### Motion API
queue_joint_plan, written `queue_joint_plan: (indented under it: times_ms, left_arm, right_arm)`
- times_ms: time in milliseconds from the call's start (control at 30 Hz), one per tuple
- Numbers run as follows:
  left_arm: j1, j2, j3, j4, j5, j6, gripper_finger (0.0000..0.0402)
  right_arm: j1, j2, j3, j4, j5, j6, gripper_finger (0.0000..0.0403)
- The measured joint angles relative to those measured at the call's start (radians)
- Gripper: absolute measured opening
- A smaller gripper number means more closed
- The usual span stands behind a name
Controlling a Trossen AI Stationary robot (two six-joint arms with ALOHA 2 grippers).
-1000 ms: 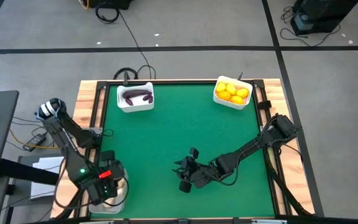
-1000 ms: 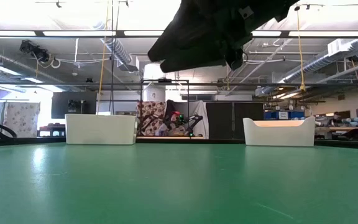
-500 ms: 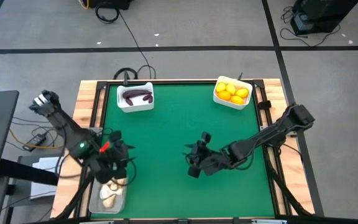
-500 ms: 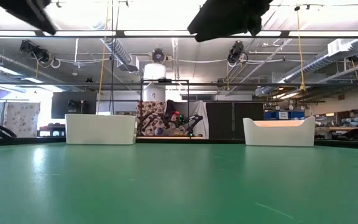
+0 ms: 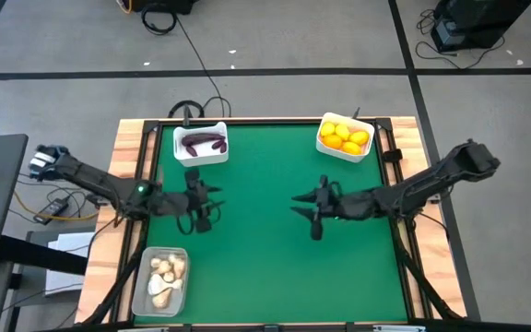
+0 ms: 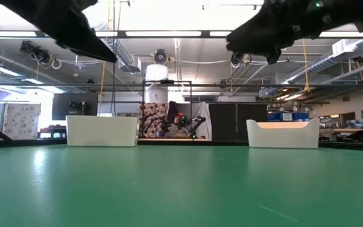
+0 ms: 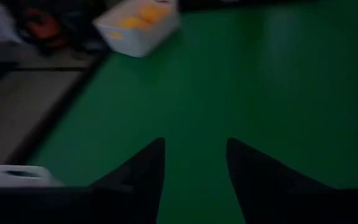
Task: Sort produce into baskets
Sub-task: Return to Home Position
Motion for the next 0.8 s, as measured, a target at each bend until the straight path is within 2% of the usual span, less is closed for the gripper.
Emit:
queue_joint_plan:
  times_ms: [133,300,467,567,633,800]
  left_arm:
    - [0.091,-0.055,-0.009,0.056,0.021,0.091,0.0176]
    - [0.157,-0.139,-0.066,0.19,0.087,0.154,0.0176]
    - [0.193,-0.255,-0.209,0.354,0.104,0.155,0.0176]
    - [0.197,-0.324,-0.27,0.372,0.108,0.155,0.0176]
    - [0.197,-0.376,-0.283,0.338,0.101,0.151,0.0176]
    - [0.197,-0.516,-0.257,0.136,0.087,0.086,0.0176]
  right_arm:
    - [-0.048,-0.128,-0.129,0.138,-0.069,-0.047,0.0091]
    - [-0.098,-0.291,-0.242,0.189,-0.161,-0.079,0.0013]
    - [-0.123,-0.443,-0.3,0.197,-0.212,-0.109,0.0019]
    - [-0.13,-0.53,-0.323,0.184,-0.216,-0.135,0.0012]
    - [-0.134,-0.585,-0.324,0.152,-0.227,-0.166,0.0007]
    - [-0.153,-0.727,-0.324,0.01,-0.216,-0.186,0.001]
